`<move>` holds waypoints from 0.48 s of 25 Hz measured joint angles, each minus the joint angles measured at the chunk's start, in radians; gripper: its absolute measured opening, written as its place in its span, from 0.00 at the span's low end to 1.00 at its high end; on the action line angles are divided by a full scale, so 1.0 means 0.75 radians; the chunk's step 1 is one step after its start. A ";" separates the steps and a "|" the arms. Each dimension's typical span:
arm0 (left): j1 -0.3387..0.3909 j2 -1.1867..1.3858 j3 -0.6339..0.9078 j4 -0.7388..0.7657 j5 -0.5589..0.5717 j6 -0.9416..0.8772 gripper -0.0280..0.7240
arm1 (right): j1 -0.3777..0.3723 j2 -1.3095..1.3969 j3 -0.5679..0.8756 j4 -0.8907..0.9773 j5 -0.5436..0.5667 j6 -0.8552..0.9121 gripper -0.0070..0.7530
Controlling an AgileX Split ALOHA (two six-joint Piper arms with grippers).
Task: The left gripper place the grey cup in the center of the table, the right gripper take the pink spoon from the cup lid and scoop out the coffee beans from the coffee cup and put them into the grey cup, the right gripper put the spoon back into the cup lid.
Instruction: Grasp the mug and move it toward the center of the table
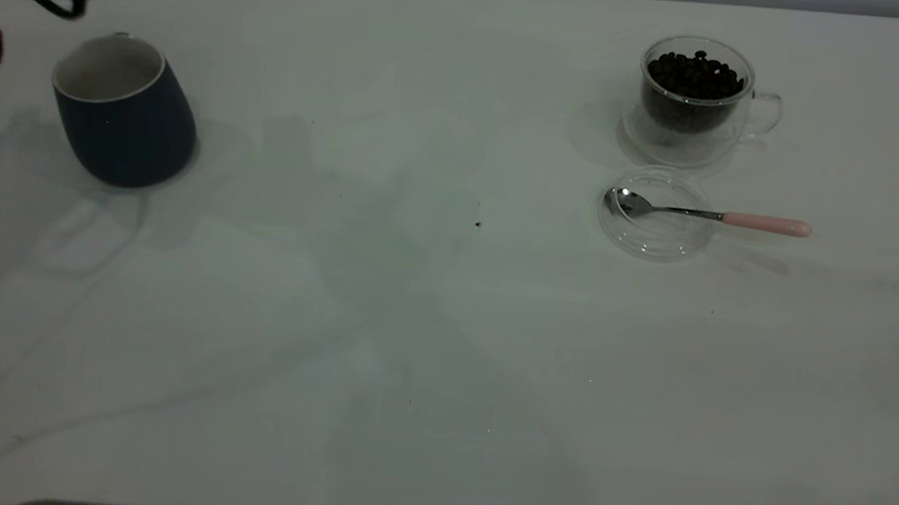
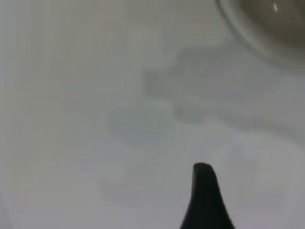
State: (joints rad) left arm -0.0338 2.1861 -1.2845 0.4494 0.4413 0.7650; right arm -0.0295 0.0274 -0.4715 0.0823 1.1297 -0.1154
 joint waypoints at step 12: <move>-0.229 0.105 -0.012 0.014 -0.202 0.026 0.82 | 0.000 0.000 0.000 0.000 0.000 0.000 0.79</move>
State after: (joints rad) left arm -0.2053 2.2649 -1.2934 0.4598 0.2895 0.7842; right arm -0.0295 0.0274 -0.4715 0.0823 1.1297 -0.1154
